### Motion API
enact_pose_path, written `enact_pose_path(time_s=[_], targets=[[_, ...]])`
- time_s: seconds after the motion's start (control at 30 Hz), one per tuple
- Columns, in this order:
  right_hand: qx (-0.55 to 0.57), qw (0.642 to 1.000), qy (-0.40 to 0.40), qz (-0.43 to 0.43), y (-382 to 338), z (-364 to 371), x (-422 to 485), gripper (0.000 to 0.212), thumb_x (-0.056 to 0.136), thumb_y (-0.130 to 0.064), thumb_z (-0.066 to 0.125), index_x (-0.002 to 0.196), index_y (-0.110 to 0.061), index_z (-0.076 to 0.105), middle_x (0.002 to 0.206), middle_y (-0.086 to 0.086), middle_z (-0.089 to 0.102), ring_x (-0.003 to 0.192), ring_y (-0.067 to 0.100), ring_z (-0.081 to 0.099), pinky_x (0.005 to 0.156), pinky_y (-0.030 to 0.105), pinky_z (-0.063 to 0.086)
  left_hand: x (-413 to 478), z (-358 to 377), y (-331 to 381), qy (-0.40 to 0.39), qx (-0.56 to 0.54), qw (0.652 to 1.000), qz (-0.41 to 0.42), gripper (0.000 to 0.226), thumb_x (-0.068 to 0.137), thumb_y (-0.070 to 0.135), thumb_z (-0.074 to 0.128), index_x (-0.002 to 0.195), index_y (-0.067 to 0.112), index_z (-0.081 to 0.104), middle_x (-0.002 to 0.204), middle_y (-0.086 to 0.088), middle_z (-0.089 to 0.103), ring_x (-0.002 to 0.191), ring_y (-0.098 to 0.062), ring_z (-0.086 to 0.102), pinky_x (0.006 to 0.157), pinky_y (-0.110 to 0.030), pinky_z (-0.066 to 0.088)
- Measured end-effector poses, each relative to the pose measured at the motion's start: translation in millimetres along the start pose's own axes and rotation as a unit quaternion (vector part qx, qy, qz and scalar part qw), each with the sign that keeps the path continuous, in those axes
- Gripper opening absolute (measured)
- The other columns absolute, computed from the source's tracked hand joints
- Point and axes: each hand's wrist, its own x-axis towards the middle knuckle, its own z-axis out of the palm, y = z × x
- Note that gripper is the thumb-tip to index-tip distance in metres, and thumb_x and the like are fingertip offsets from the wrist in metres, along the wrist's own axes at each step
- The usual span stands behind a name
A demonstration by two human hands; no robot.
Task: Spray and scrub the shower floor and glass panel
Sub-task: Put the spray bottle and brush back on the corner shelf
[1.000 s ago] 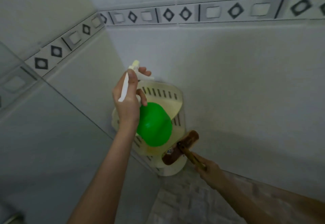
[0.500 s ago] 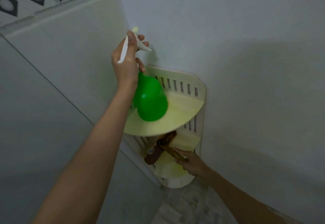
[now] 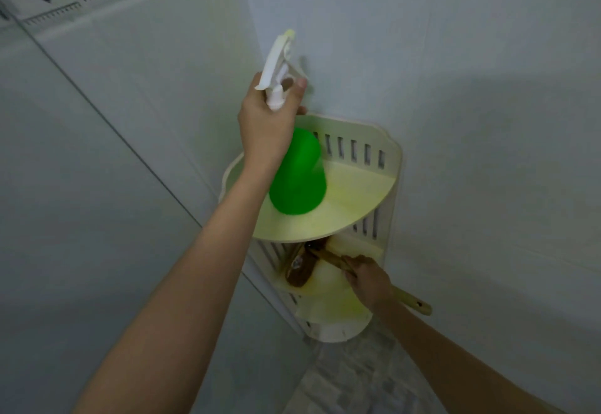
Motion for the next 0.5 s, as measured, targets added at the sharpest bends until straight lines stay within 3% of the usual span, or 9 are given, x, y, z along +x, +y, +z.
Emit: enact_pose_path(time_s=[0.07,0.13,0.2,0.33,0.5], targets=[[-0.042,0.999,0.025,0.017,-1,3,5,0.041,0.101,-0.032,0.039,0.142,-0.028,0.045,0.124,0.007,0.049,0.112,0.025,0.049,0.085,0.035,0.044,-14,-3,-8,-0.005,0.053,0.998,0.015,0.029,0.089,0.031,0.075,0.112,0.030,0.059,0.098,0.021,0.068,0.088,0.000,0.069,0.083,-0.023,0.055],[-0.074,0.996,0.027,0.036,-3,4,10,0.040,0.102,-0.034,0.037,0.142,-0.032,0.043,0.128,0.007,0.047,0.116,0.026,0.045,0.089,0.036,0.040,-28,-8,-18,-0.009,0.086,0.996,0.035,0.031,0.090,0.028,0.076,0.114,0.023,0.056,0.095,0.021,0.063,0.085,0.012,0.061,0.078,-0.015,0.050],[-0.079,0.996,0.029,0.040,-6,3,16,0.040,0.102,-0.035,0.037,0.142,-0.034,0.043,0.128,0.006,0.047,0.118,0.025,0.044,0.091,0.037,0.037,-36,-11,-27,-0.004,0.098,0.994,0.055,0.032,0.092,0.025,0.074,0.115,0.015,0.054,0.095,0.014,0.061,0.083,0.008,0.059,0.073,-0.014,0.047],[-0.113,0.993,0.027,0.035,-9,3,25,0.039,0.101,-0.038,0.038,0.139,-0.032,0.048,0.125,0.004,0.048,0.119,0.025,0.042,0.095,0.039,0.035,-34,-10,-30,0.002,0.103,0.992,0.077,0.034,0.094,0.020,0.070,0.121,0.004,0.055,0.096,0.009,0.061,0.086,-0.009,0.060,0.077,-0.020,0.049],[-0.146,0.988,0.036,0.019,-6,0,26,0.039,0.101,-0.038,0.038,0.140,-0.035,0.045,0.120,0.005,0.050,0.114,0.028,0.044,0.092,0.038,0.036,-23,-6,-35,-0.021,0.105,0.991,0.085,0.034,0.096,0.020,0.066,0.122,0.002,0.054,0.095,0.015,0.060,0.083,0.003,0.058,0.077,-0.018,0.048]])
